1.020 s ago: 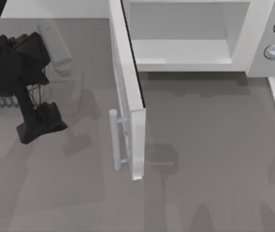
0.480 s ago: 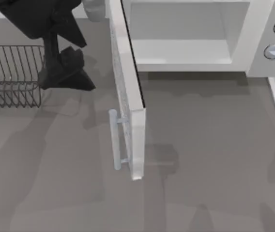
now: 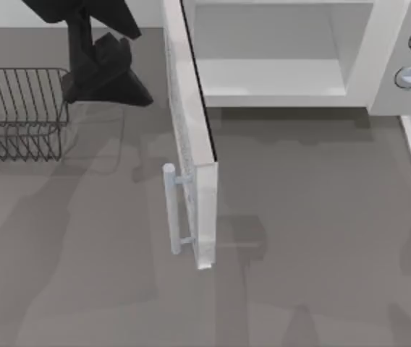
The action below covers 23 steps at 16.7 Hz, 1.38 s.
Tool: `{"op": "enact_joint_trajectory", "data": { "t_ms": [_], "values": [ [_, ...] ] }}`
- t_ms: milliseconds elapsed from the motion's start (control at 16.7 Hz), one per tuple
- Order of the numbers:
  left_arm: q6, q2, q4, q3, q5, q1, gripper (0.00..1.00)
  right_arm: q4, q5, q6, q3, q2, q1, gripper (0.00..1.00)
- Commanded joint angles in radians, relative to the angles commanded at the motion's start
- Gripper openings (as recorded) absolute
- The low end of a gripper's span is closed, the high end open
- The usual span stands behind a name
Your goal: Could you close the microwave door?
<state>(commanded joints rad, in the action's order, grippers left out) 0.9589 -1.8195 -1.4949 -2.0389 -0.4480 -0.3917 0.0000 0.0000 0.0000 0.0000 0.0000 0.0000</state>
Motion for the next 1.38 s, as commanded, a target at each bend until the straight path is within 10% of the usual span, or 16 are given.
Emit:
{"op": "enact_joint_trajectory", "data": {
  "t_ms": [1140, 1380],
  "values": [
    [-0.097, 0.012, 0.335, 0.305, 0.029, -0.093, 1.0, 0.0, 0.0, 0.0, 0.0, 0.0, 0.0, 1.0],
    [-0.097, 0.012, 0.335, 0.305, 0.029, -0.093, 0.7, 0.0, 0.0, 0.0, 0.0, 0.0, 0.0, 1.0]
  ]
}}
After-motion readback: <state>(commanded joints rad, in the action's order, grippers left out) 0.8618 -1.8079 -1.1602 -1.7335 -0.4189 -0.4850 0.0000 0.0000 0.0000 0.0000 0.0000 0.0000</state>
